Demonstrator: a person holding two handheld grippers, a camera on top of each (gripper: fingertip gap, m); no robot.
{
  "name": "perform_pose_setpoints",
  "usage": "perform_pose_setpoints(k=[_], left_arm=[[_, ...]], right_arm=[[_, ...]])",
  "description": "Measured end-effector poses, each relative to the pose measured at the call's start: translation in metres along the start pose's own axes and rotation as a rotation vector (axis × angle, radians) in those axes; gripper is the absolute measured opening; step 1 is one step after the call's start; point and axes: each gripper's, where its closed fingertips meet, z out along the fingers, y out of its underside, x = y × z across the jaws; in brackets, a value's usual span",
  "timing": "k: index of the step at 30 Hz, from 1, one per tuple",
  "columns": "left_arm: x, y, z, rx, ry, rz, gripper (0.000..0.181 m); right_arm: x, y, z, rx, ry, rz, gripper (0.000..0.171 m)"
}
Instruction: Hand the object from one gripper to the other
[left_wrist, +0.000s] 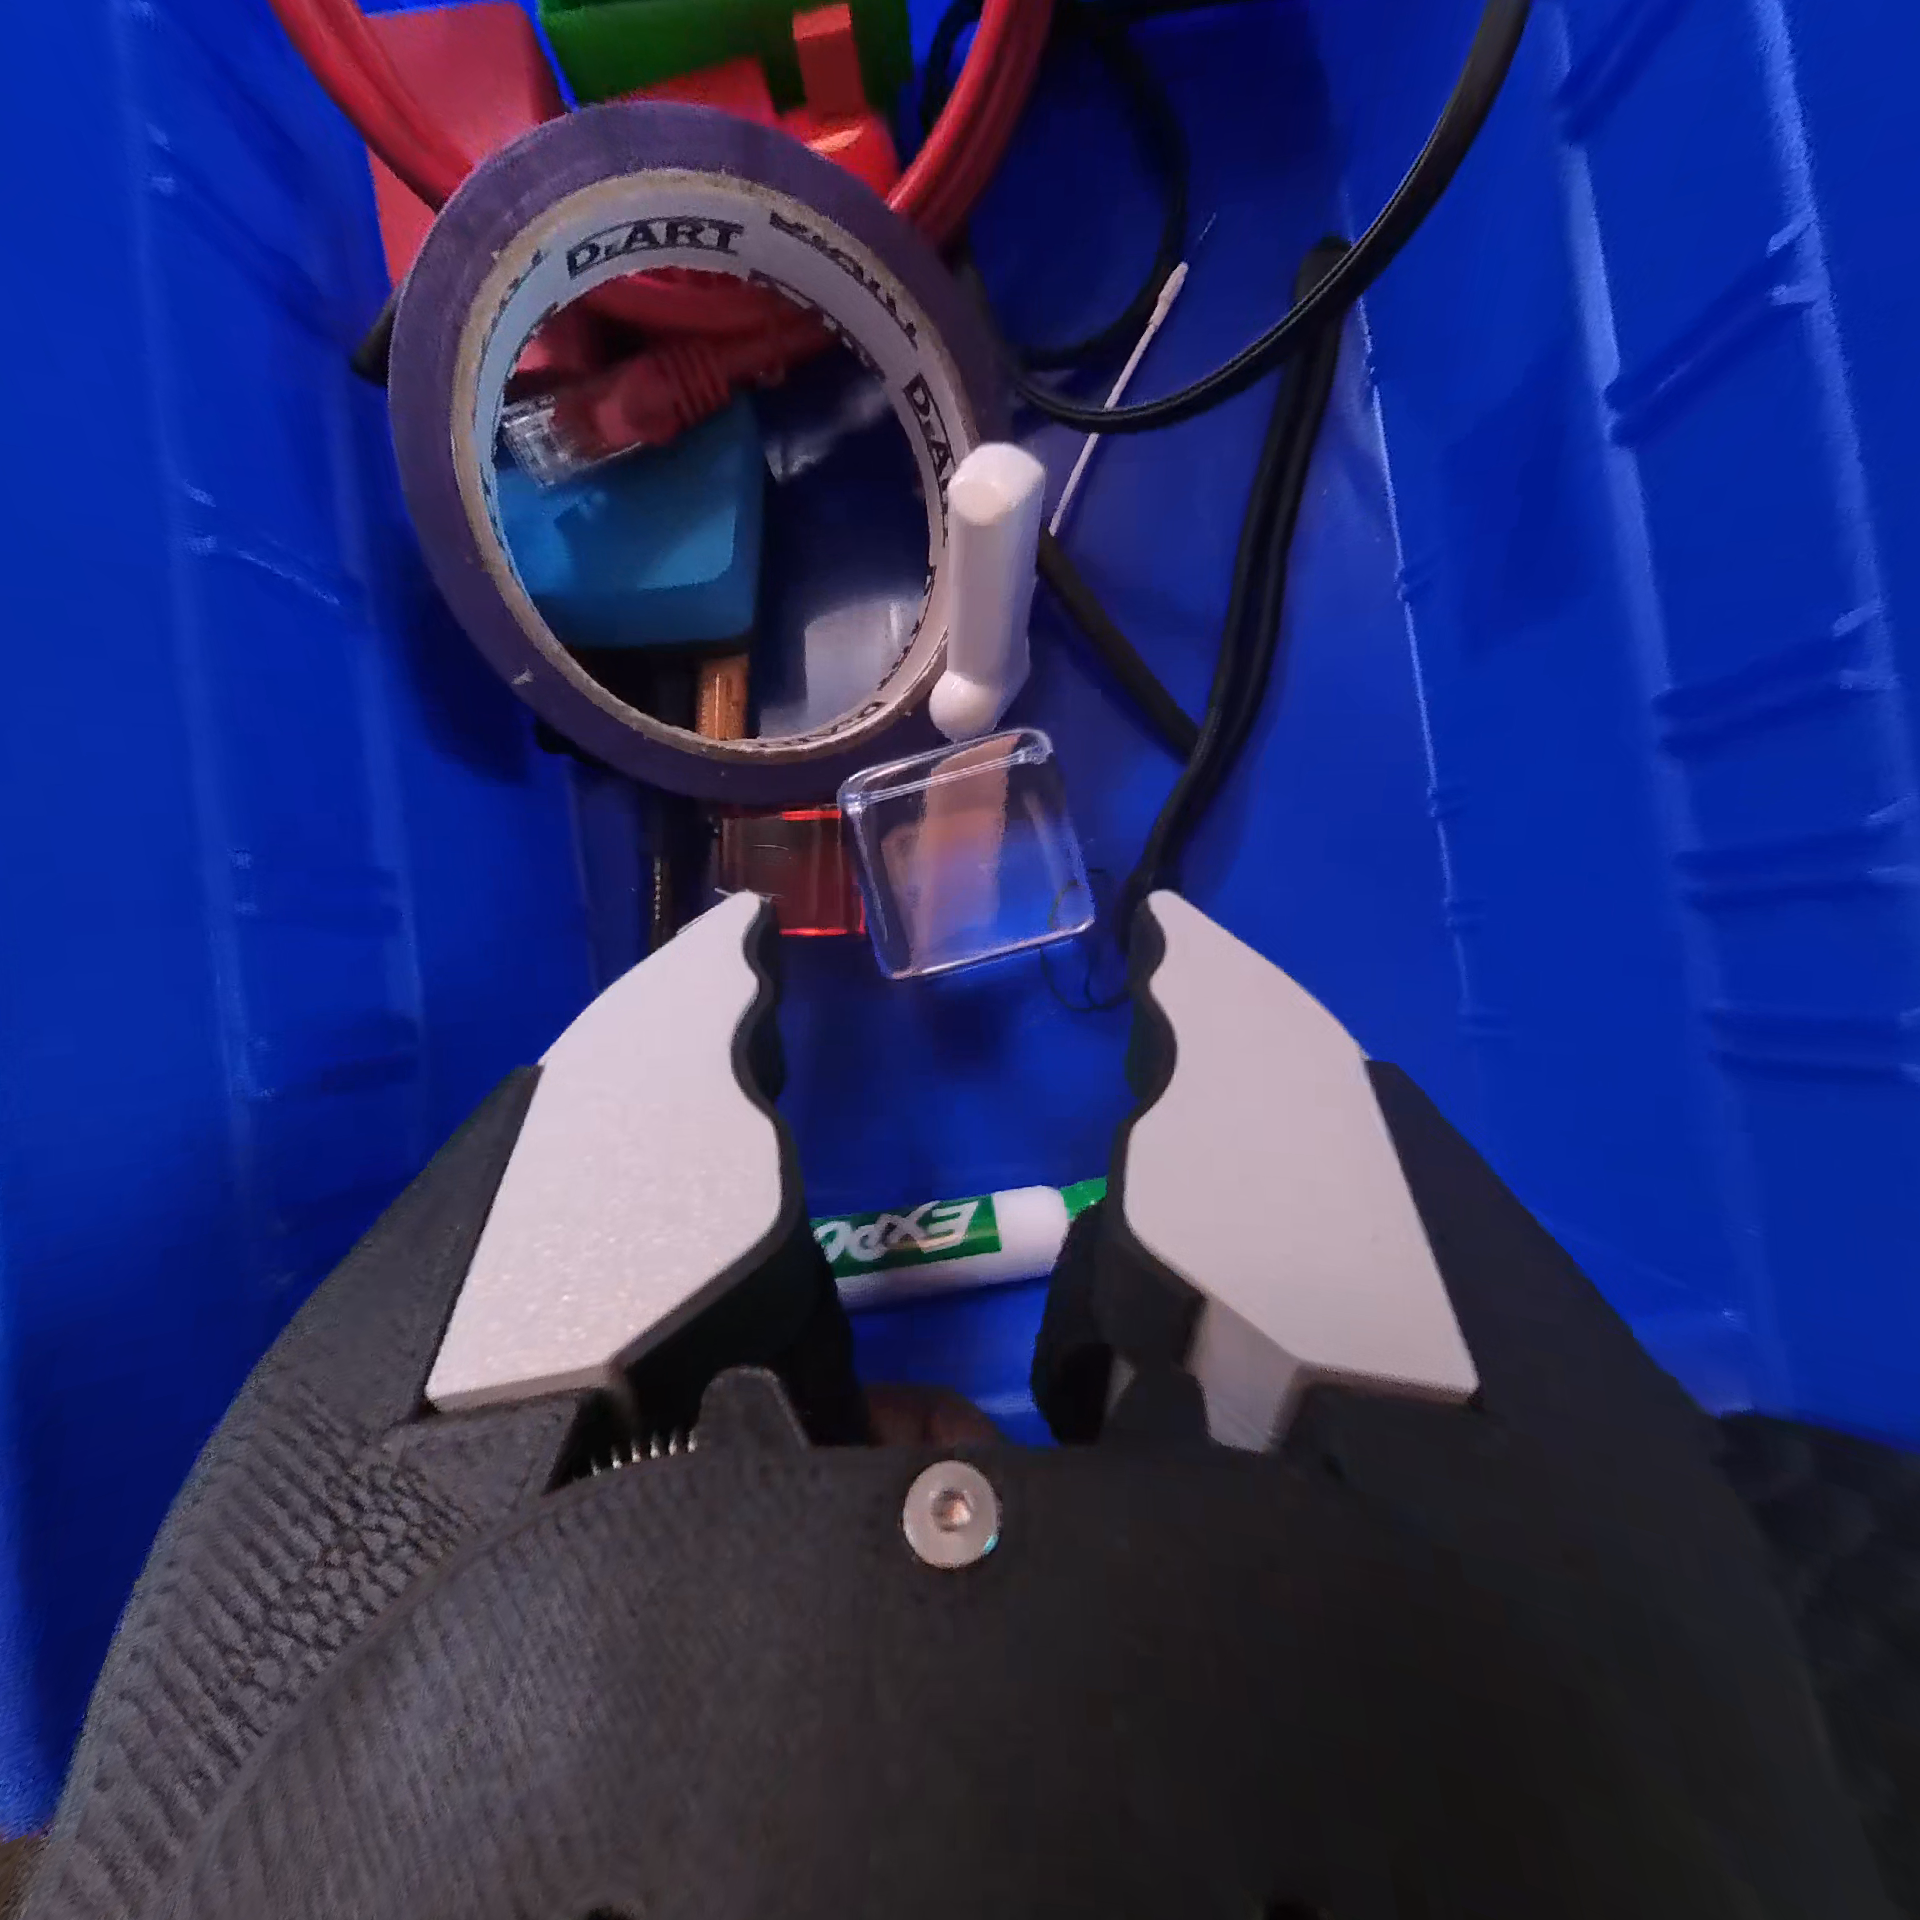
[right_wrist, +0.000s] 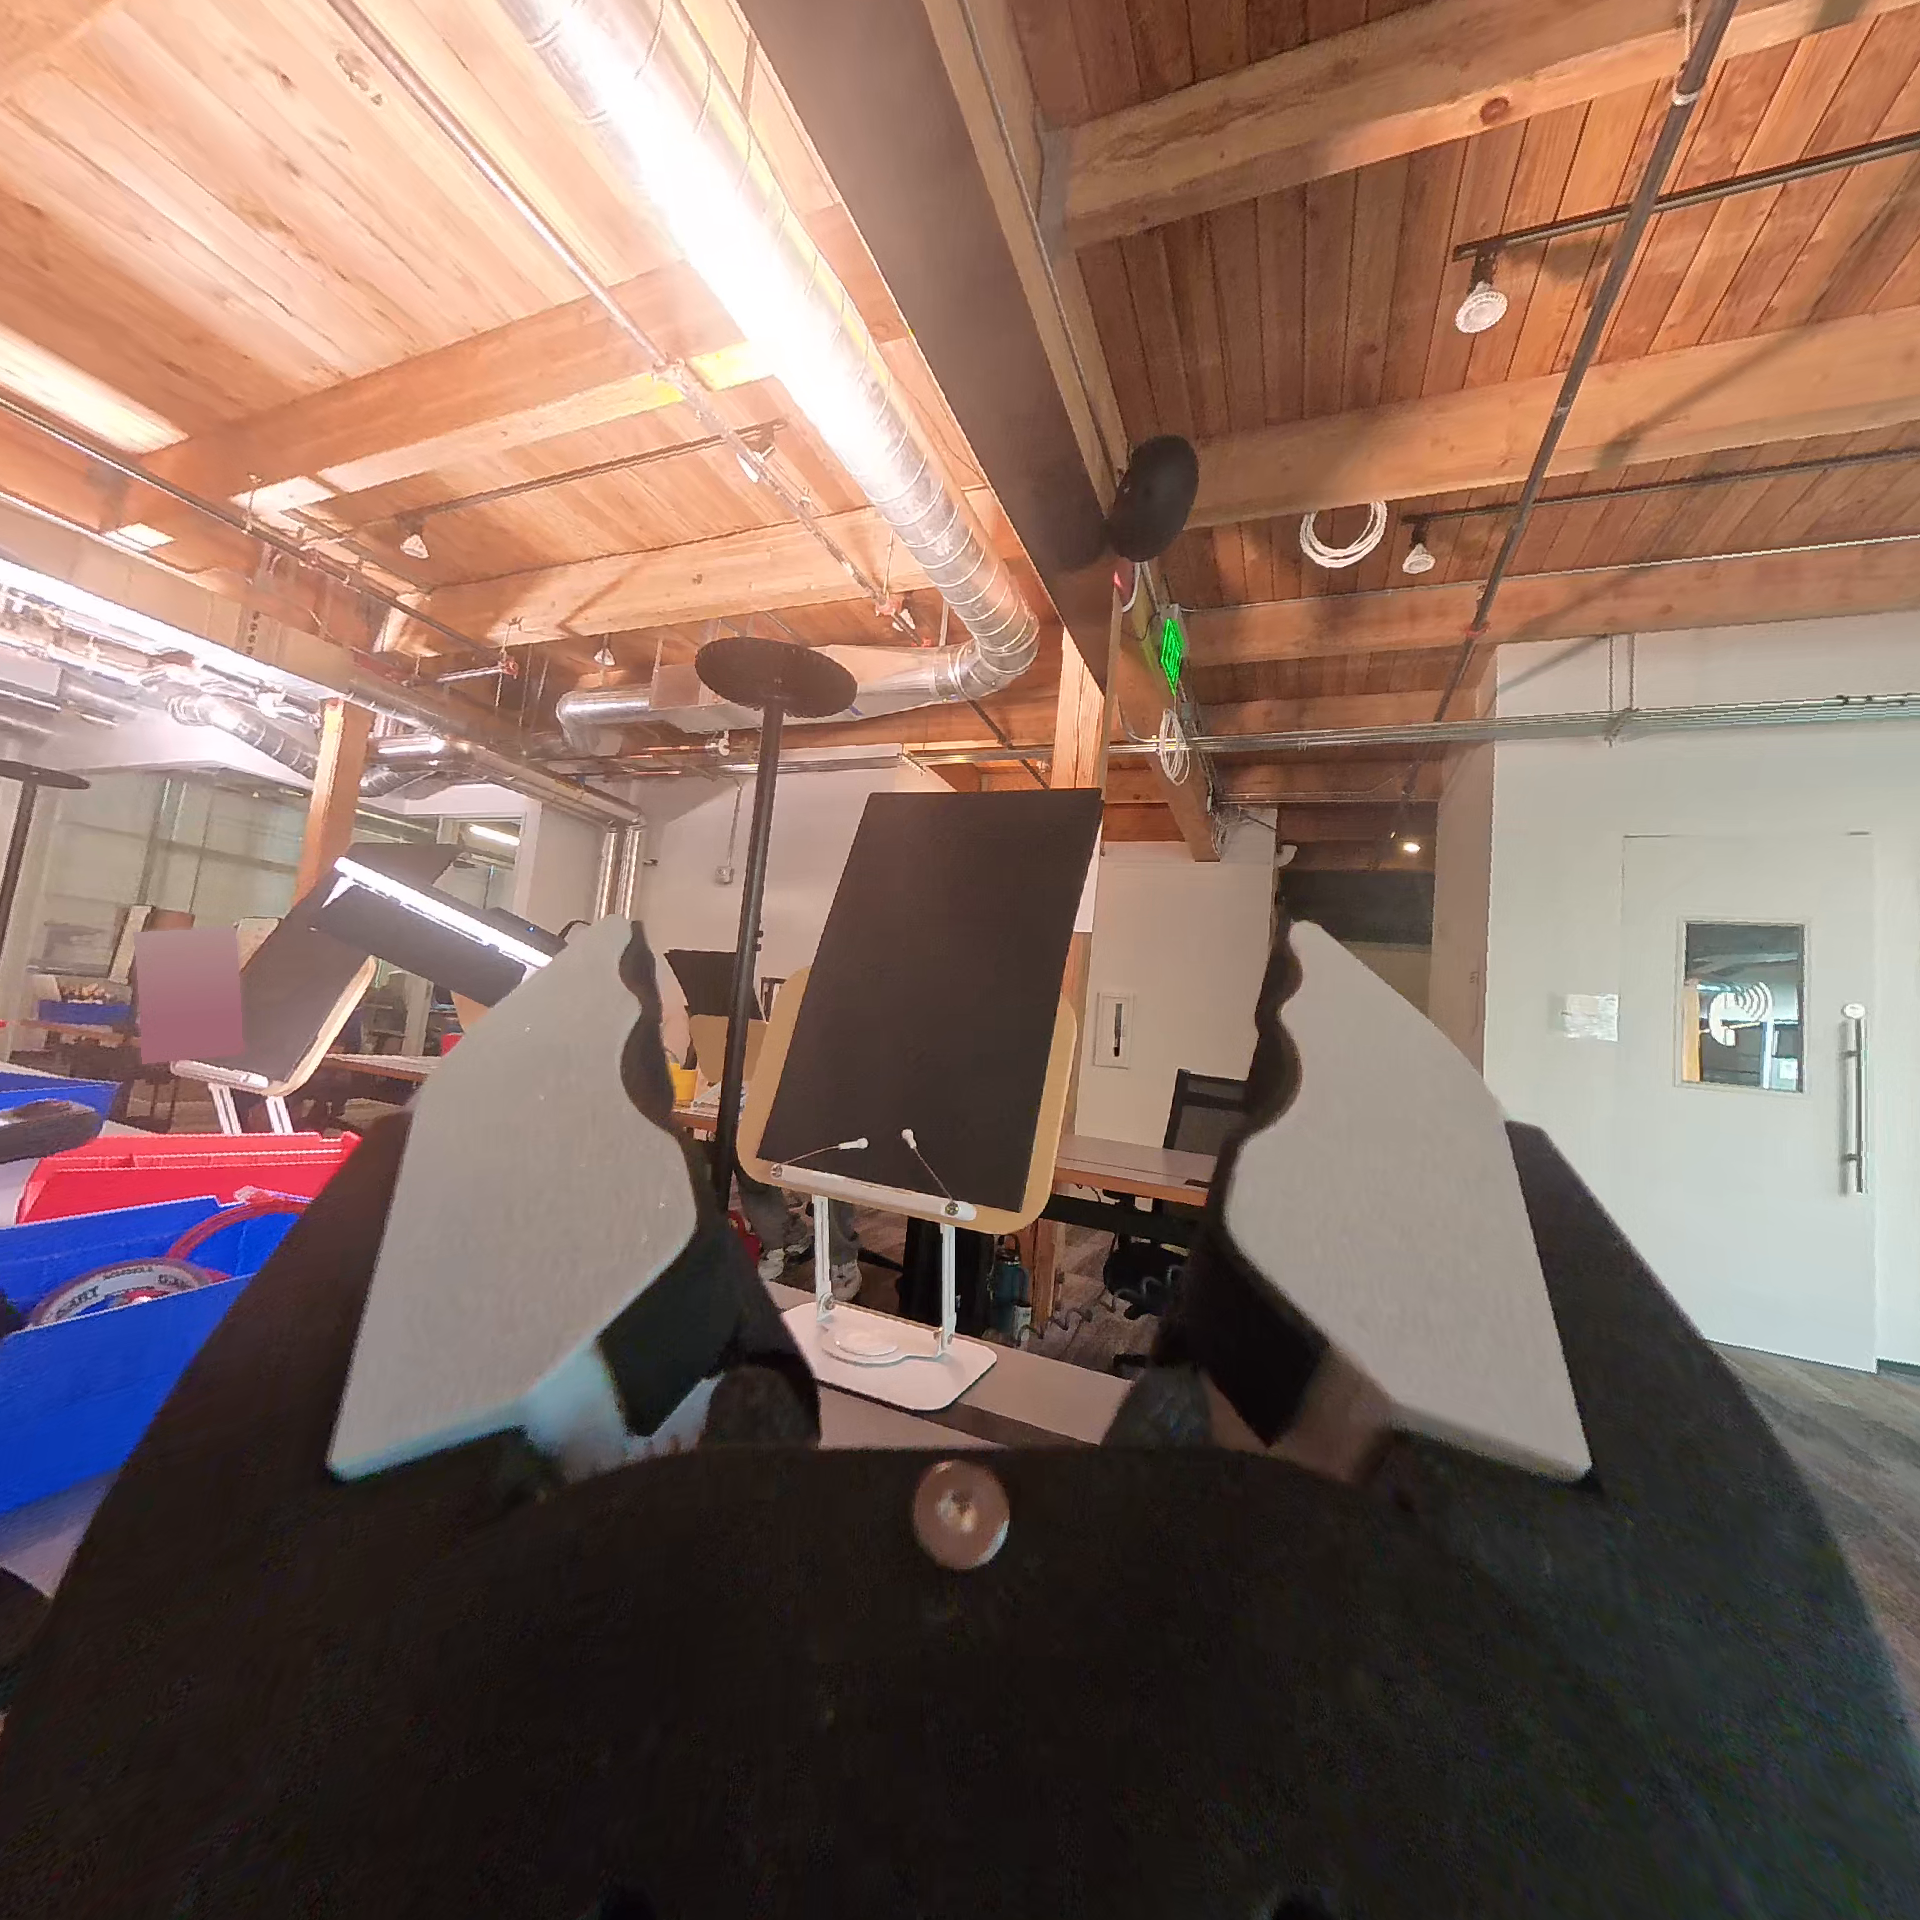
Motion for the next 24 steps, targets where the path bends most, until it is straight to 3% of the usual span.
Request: perform_pose_setpoints(k=[5, 6, 9, 18, 20, 24], left_arm=[[-0.002, -0.006, 0.008, -0.020, -0.028, 0.001, 0.057], [0.002, -0.007, 0.007, -0.011, -0.010, 0.003, 0.045], [0.003, -0.008, 0.004, 0.019, -0.012, 0.009, 0.044], [0.019, -0.042, -0.062, 0.455, 0.129, -0.018, 0.043], [0.042, -0.059, -0.092, 0.654, 0.271, -0.012, 0.043], [0.114, -0.084, -0.179, 1.019, 0.767, -0.003, 0.043]], right_arm=[[0.000, 0.001, 0.000, -0.018, 0.005, -0.015, 0.109], [0.000, 0.001, -0.001, -0.021, 0.009, -0.022, 0.109], [0.004, -0.002, -0.003, -0.015, 0.022, -0.030, 0.108], [-0.007, 0.003, 0.001, -0.033, -0.012, -0.032, 0.109], [-0.015, 0.004, 0.004, -0.036, -0.038, -0.034, 0.108], [-0.040, 0.018, 0.013, -0.085, -0.122, -0.060, 0.106]])
